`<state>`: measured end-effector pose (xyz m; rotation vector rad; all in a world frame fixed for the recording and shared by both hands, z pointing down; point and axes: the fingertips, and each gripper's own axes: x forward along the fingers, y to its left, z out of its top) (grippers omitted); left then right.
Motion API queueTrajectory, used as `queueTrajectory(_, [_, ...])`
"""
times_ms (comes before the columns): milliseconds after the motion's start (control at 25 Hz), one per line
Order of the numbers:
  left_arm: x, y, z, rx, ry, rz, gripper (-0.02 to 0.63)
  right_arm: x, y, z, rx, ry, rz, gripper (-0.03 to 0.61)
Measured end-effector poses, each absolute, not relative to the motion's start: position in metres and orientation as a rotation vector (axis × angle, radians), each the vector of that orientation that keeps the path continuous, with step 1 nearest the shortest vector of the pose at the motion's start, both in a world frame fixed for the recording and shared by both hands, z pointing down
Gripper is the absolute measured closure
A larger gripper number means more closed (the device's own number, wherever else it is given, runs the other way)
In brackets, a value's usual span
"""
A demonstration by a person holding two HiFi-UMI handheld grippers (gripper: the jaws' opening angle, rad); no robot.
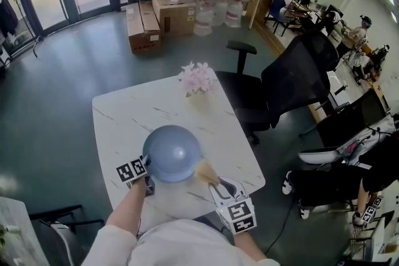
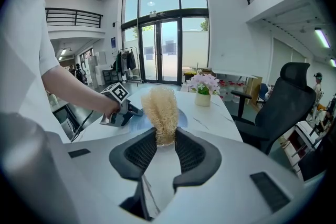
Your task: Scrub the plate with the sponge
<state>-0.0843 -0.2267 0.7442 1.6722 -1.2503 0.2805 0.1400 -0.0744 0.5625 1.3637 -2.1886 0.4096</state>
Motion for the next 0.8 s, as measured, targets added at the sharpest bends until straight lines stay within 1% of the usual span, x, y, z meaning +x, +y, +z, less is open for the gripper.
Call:
queueTrajectory(120, [-0.085, -0.223, 0.738, 1.697, -1.242, 0.267, 0.435, 0.138, -0.077, 0.560, 1.360, -2.198, 0.394, 0.459])
queueTrajectory(240, [-0.089, -0.218, 0.730, 1.751, -1.265, 0.289, 0.414, 0.137, -0.080, 0.564, 1.350, -2.212, 0.376, 0.459])
queueTrajectory(520, [-0.096, -0.218, 0.690, 1.911, -1.288, 0.235, 0.411, 0.120, -0.090, 0.558, 1.305, -2.239, 0.371, 0.459])
queueTrajectory(800, [-0.087, -0.214, 0.620, 2.118, -1.239, 0.091, 0.413, 0.120, -0.101, 0.555, 1.301, -2.251, 0.345, 0.459])
